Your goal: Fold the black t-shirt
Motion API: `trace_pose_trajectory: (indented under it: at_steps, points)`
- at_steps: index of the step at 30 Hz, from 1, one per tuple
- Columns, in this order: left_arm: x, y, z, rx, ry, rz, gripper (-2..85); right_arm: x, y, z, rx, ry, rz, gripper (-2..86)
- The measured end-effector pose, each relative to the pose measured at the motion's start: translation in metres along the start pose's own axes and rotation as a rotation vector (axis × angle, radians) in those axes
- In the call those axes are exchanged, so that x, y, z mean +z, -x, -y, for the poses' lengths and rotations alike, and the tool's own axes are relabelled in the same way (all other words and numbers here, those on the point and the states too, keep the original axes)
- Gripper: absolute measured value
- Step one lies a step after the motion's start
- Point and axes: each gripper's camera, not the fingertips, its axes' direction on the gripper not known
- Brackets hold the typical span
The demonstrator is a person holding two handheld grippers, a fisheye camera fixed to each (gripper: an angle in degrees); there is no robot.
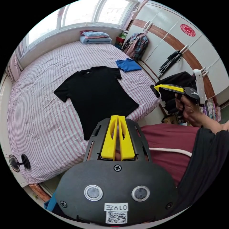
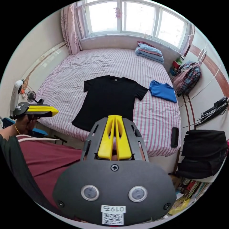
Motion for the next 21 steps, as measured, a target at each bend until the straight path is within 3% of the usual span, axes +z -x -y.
trace_pose_trajectory:
  at_steps: [10, 21]
  points:
    - [0.022, -0.002, -0.026, 0.141, 0.143, -0.055, 0.5, 0.005, 0.030, -0.076, 0.189, 0.064, -0.014, -1.0]
    - [0.057, -0.026, -0.013, 0.050, 0.274, -0.030, 0.5, 0.045, -0.009, -0.082, 0.194, 0.168, -0.012, -0.9]
